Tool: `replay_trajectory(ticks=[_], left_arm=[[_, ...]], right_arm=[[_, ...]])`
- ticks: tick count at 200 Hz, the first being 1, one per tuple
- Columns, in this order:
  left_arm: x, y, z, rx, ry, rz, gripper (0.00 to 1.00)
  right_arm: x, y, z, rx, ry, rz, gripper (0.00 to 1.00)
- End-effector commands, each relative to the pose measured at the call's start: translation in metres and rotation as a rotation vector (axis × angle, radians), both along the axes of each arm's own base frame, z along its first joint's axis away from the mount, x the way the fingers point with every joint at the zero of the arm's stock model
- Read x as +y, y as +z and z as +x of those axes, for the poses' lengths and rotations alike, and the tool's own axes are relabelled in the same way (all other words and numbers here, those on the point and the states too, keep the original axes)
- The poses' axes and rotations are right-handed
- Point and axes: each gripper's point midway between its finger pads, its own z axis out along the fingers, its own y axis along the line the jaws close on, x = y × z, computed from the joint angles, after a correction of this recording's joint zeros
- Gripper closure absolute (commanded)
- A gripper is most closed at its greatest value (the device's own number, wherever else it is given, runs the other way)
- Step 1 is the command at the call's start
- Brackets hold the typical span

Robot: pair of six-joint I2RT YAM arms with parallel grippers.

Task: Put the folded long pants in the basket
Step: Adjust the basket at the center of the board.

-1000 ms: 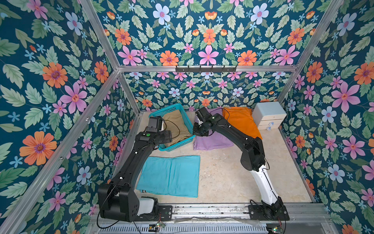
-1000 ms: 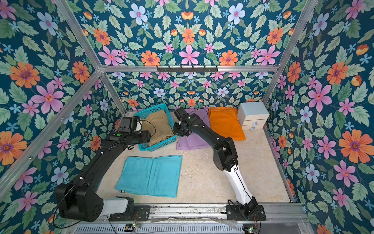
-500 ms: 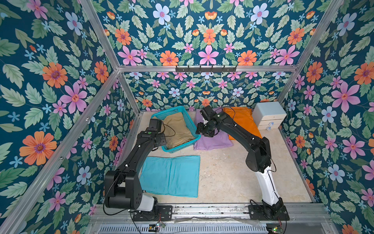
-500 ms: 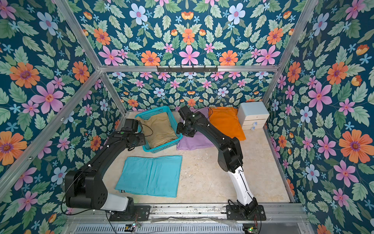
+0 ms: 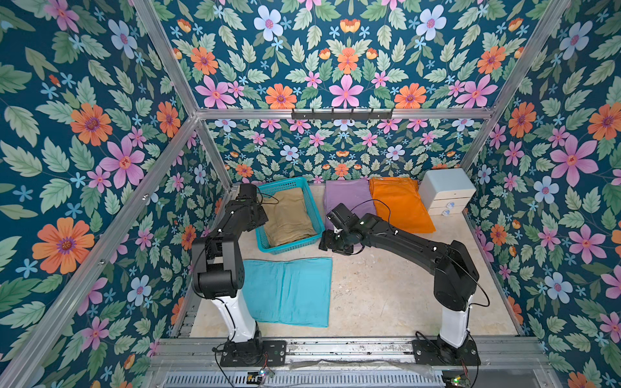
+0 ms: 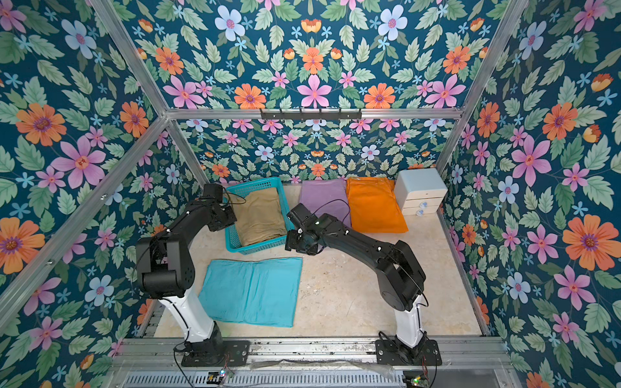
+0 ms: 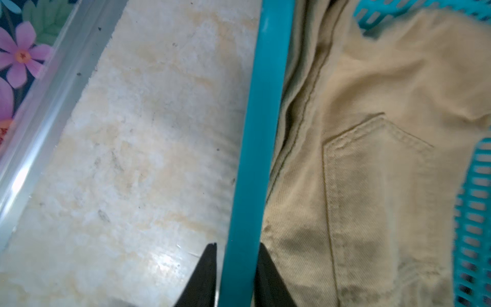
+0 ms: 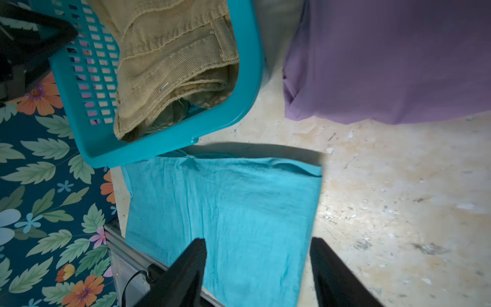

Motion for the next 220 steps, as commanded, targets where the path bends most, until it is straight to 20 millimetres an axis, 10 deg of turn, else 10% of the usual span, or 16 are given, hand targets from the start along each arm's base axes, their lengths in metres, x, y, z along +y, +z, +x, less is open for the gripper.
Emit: replay_trajectory(ticks=[1,69,116,144,191,220], left_arm=[[-0.004,-0.003,0.000,-0.012,0.042,-0.045,0.88],[-0.028,-0.007,-0.077,-0.008,0.127,-0.239,1.00],[-0.058,-0.010,-0.115,-0.037,0.100,-0.419,0.65],[-0.077,-0.013,-0.114,-0.021,0.042,-0.519,0.58],[-0.096,-0.002,-0.105,-0.072,0.032,-0.669,0.61],[-0.089,0.002,-0.091,-0.125,0.127,-0.693,0.83]], right_arm=[[0.016,-0.004,0.010,0.004,-0.043,0.046,0.37],[0.037,-0.013,0.099,0.075,-0.113,0.059,0.48],[0.044,0.003,0.174,0.034,-0.177,0.184,0.59],[0.054,0.019,0.215,-0.032,-0.207,0.372,0.48],[0.043,0.061,0.205,-0.109,-0.146,0.379,0.34],[0.002,0.089,0.189,-0.221,-0.204,0.297,0.30]])
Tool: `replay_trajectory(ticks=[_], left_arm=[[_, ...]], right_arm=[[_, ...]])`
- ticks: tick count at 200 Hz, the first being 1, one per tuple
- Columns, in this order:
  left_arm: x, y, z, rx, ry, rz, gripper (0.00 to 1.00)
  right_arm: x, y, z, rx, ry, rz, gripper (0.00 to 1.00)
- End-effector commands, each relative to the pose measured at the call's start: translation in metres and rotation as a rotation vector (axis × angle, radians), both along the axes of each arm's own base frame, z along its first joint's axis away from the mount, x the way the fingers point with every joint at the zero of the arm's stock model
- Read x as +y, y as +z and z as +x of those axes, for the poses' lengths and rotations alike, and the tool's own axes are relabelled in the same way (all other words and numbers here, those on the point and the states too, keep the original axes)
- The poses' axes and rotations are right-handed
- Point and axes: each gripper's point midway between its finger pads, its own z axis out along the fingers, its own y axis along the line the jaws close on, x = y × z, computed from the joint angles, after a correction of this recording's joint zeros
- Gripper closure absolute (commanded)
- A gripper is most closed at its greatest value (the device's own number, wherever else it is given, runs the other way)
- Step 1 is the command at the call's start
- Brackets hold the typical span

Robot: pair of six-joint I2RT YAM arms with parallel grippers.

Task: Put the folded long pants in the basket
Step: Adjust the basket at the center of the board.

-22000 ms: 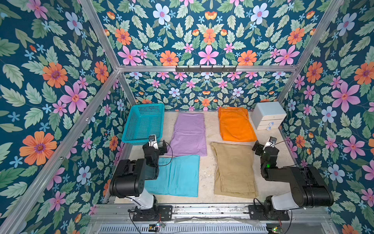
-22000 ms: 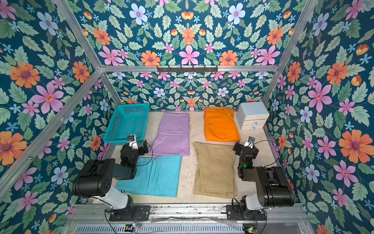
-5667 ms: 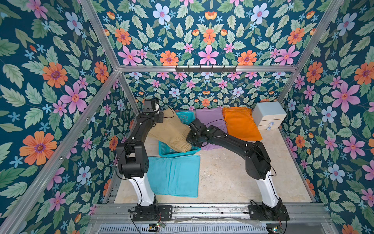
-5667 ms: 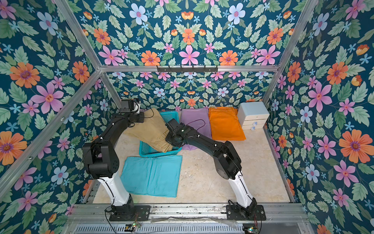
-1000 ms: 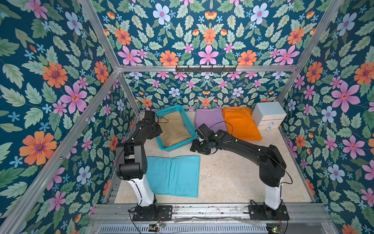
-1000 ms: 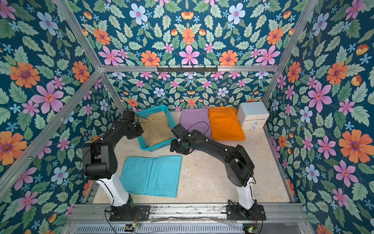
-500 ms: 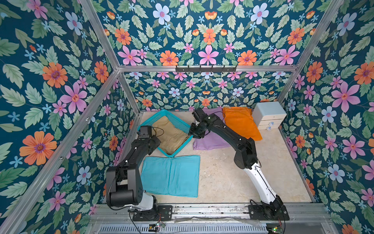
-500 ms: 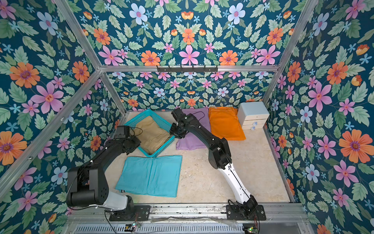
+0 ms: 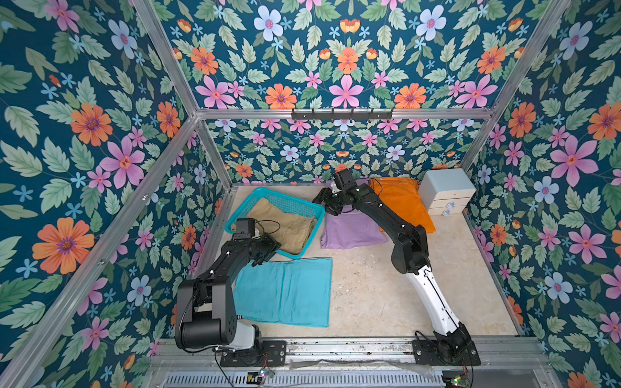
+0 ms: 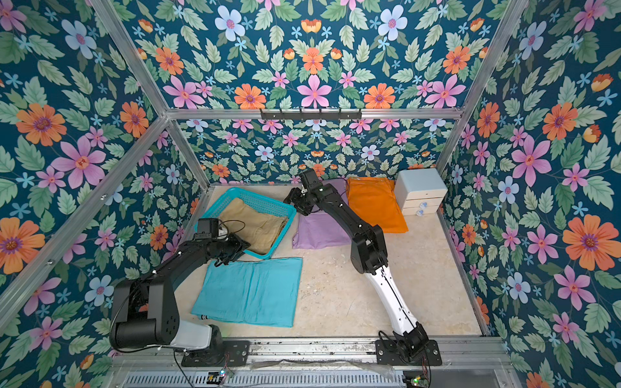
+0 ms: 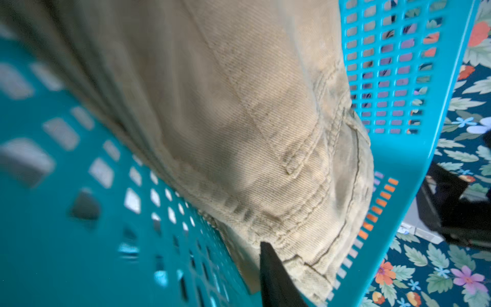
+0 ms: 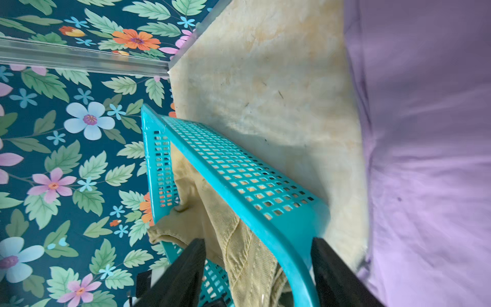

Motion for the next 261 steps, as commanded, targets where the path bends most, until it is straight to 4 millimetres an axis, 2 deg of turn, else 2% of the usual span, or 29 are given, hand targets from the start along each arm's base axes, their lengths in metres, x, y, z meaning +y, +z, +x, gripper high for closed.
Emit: replay_trajectory(ticks=[1,17,33,46,62,85,105,119,130,153,172,212,240,251,253,261], left_arm=[[-0.004,0.020,0.023,-0.111,0.032,-0.054,0.84],[0.002,0.021,0.033,-0.123,0.115,-0.076,0.95],[0.009,0.022,0.046,-0.143,0.193,-0.080,0.97],[0.016,0.022,0.056,-0.138,0.258,-0.082,1.00],[0.015,0.025,0.067,-0.156,0.303,-0.126,1.00],[0.019,0.027,0.071,-0.155,0.366,-0.112,1.00],[0.024,0.028,0.071,-0.164,0.430,-0.096,1.00],[0.023,0.029,0.072,-0.166,0.459,-0.102,0.88],[0.017,0.034,0.075,-0.174,0.456,-0.110,0.71],[-0.003,0.050,0.078,-0.198,0.407,-0.096,0.43],[-0.023,0.059,0.075,-0.210,0.330,-0.114,0.35],[-0.052,0.054,0.057,-0.189,0.150,-0.113,0.33],[-0.053,0.049,0.044,-0.161,0.038,-0.032,0.32],[-0.053,0.054,0.038,-0.177,-0.006,0.001,0.32],[-0.053,0.056,0.036,-0.184,-0.015,0.006,0.32],[-0.051,0.063,0.031,-0.209,-0.043,0.039,0.32]], right_arm=[[-0.025,0.077,-0.006,-0.204,-0.039,0.007,0.30],[-0.050,0.084,-0.017,-0.221,-0.084,-0.022,0.29],[-0.062,0.083,-0.032,-0.223,-0.091,-0.015,0.29],[-0.071,0.071,-0.044,-0.201,-0.093,-0.029,0.29],[-0.080,0.060,-0.057,-0.184,-0.082,-0.050,0.29],[-0.098,0.039,-0.070,-0.150,-0.088,-0.131,0.29],[-0.098,0.022,-0.086,-0.111,-0.068,-0.131,0.29],[-0.101,0.014,-0.094,-0.109,-0.073,-0.139,0.29],[-0.105,0.012,-0.099,-0.107,-0.079,-0.141,0.28],[-0.127,0.006,-0.101,-0.096,-0.107,-0.197,0.28],[-0.150,0.005,-0.097,-0.089,-0.143,-0.223,0.27],[-0.220,0.001,-0.083,-0.033,-0.299,-0.198,0.27],[-0.272,-0.011,-0.077,0.037,-0.402,-0.220,0.27],[-0.297,-0.023,-0.080,0.087,-0.467,-0.247,0.26],[-0.302,-0.015,-0.081,0.074,-0.485,-0.240,0.26],[-0.322,-0.021,-0.085,0.109,-0.555,-0.243,0.26]])
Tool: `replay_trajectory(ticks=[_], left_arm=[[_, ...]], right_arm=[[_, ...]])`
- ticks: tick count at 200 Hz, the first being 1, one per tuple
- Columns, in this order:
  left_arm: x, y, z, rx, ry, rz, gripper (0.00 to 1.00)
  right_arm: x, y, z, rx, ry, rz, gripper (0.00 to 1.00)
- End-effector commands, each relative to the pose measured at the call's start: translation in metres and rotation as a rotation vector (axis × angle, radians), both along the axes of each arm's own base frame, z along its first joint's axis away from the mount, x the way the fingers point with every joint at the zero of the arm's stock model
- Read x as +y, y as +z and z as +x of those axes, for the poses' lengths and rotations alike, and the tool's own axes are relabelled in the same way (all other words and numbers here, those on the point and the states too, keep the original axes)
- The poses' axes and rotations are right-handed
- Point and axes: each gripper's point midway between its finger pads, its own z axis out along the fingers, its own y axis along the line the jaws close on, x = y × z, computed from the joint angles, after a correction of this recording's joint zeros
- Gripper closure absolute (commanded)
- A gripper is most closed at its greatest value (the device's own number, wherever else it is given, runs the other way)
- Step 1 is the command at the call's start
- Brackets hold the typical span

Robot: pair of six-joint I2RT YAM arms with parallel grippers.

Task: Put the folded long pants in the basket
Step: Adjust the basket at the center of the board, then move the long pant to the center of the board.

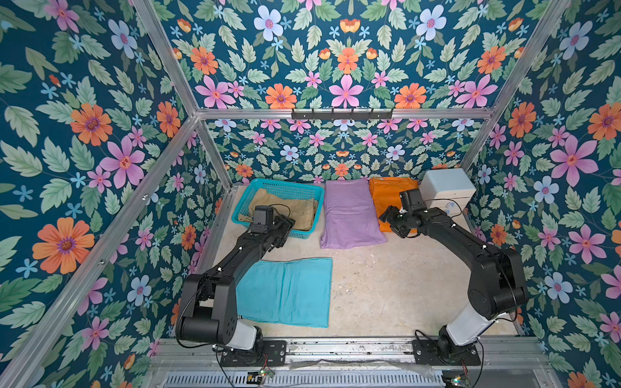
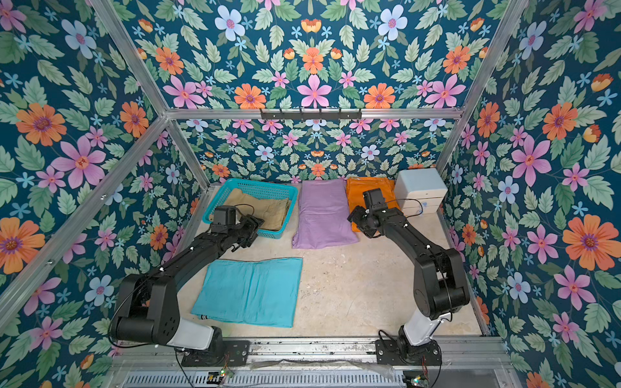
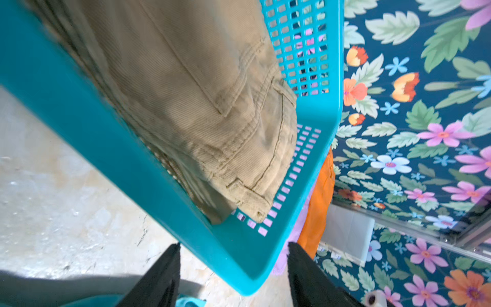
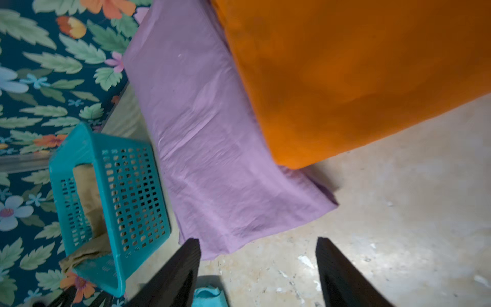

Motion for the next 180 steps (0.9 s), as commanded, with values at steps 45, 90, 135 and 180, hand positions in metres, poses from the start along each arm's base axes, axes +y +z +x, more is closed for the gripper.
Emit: replay_trajectory(ticks=[45,90,135,180], left_arm=[[0.023,0.042,-0.049,-0.111,-0.162,0.289,0.23],[-0.004,0.060,-0.073,-0.220,-0.308,0.186,0.27],[-0.003,0.062,-0.079,-0.245,-0.351,0.229,0.27],[-0.009,0.073,-0.076,-0.258,-0.412,0.246,0.31]], right_arm=[[-0.089,-0.044,-0.010,0.079,-0.320,0.090,0.24],[-0.089,-0.070,0.020,0.108,-0.350,0.099,0.33],[-0.086,-0.095,0.030,0.159,-0.427,0.164,0.37],[-0.087,-0.112,0.037,0.190,-0.457,0.169,0.66]])
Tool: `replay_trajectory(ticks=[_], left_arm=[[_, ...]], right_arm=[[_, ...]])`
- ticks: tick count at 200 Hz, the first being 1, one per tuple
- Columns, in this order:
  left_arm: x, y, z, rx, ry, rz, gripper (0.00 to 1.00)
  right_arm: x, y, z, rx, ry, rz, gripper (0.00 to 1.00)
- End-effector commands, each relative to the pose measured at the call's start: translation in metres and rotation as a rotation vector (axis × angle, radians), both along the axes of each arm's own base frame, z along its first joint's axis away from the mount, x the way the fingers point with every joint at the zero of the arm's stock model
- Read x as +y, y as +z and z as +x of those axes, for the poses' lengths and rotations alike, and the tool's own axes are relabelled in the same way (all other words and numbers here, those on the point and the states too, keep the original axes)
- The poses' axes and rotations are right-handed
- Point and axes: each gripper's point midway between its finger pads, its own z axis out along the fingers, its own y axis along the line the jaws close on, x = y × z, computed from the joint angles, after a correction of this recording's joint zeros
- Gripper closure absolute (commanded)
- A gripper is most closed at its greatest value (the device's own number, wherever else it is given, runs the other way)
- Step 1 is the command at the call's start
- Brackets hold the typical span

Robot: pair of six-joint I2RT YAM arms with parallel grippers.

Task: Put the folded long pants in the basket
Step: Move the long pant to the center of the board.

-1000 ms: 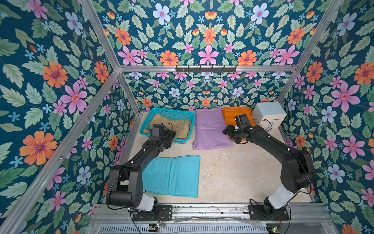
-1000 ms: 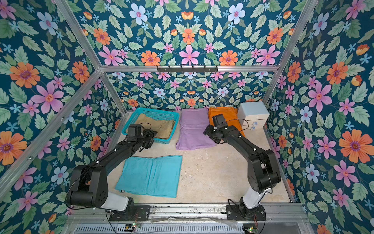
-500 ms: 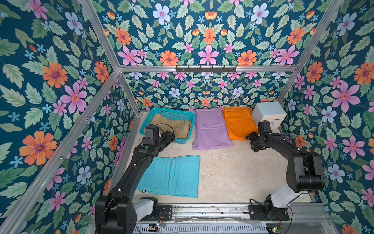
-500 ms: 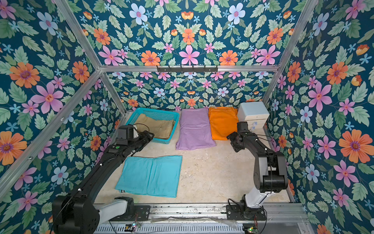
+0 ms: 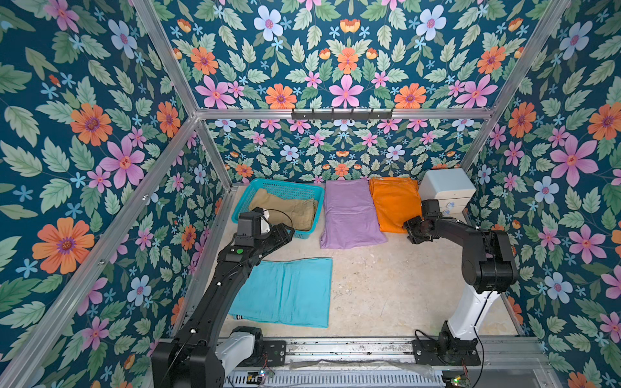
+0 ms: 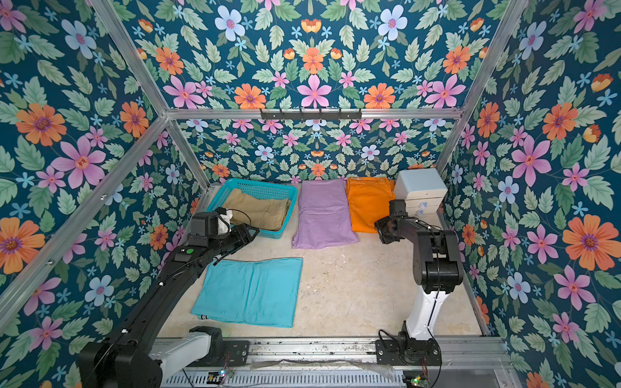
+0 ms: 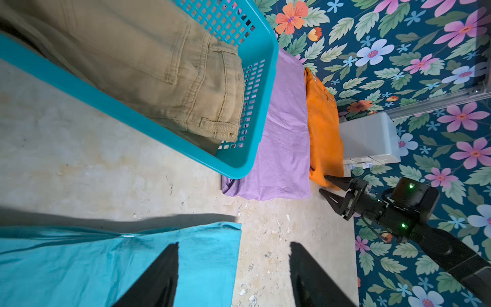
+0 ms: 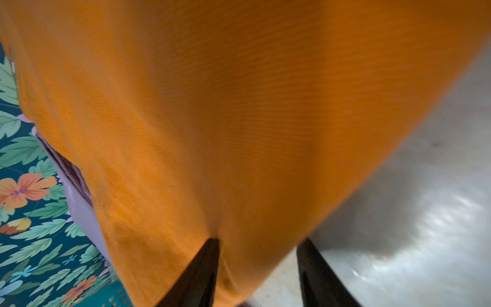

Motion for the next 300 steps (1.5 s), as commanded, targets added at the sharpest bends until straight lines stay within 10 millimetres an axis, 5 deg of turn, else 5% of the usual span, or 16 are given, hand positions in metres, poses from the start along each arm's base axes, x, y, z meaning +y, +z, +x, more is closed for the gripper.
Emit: replay_trajectory(ticks=[1,45,83,134,169,191,222,241,273,300], left_arm=[[-0.007,0.004,-0.005,-0.013,-0.065,0.004,0.31],[-0.012,-0.002,-0.016,-0.017,-0.107,-0.019,0.31],[-0.030,-0.005,-0.024,-0.020,-0.216,-0.066,0.32],[-0.043,-0.011,-0.028,-0.004,-0.258,-0.096,0.32],[-0.059,-0.028,-0.035,0.025,-0.281,-0.096,0.31],[-0.068,-0.036,-0.038,0.041,-0.294,-0.089,0.31],[-0.074,-0.036,-0.042,0.050,-0.307,-0.075,0.31],[-0.074,-0.032,-0.046,0.044,-0.310,-0.073,0.29],[-0.071,-0.026,-0.054,0.066,-0.310,-0.056,0.28],[-0.071,-0.024,-0.059,0.076,-0.310,-0.047,0.28]], right_arm=[[-0.002,-0.010,-0.002,0.025,-0.038,0.007,0.67],[-0.003,-0.001,-0.020,0.032,0.009,-0.021,0.96],[-0.005,0.022,-0.103,0.025,-0.030,-0.014,0.99],[0.003,0.021,-0.227,0.111,0.056,-0.042,1.00],[0.030,0.031,-0.273,0.119,0.162,-0.028,0.99],[0.064,0.035,-0.293,0.118,0.276,0.003,0.90],[0.156,0.066,-0.305,0.073,0.683,0.117,0.72],[0.178,0.094,-0.308,0.072,0.946,0.024,0.50],[0.163,0.142,-0.258,-0.163,1.100,-0.244,0.22],[0.120,0.158,-0.173,-0.334,0.925,-0.284,0.11]])
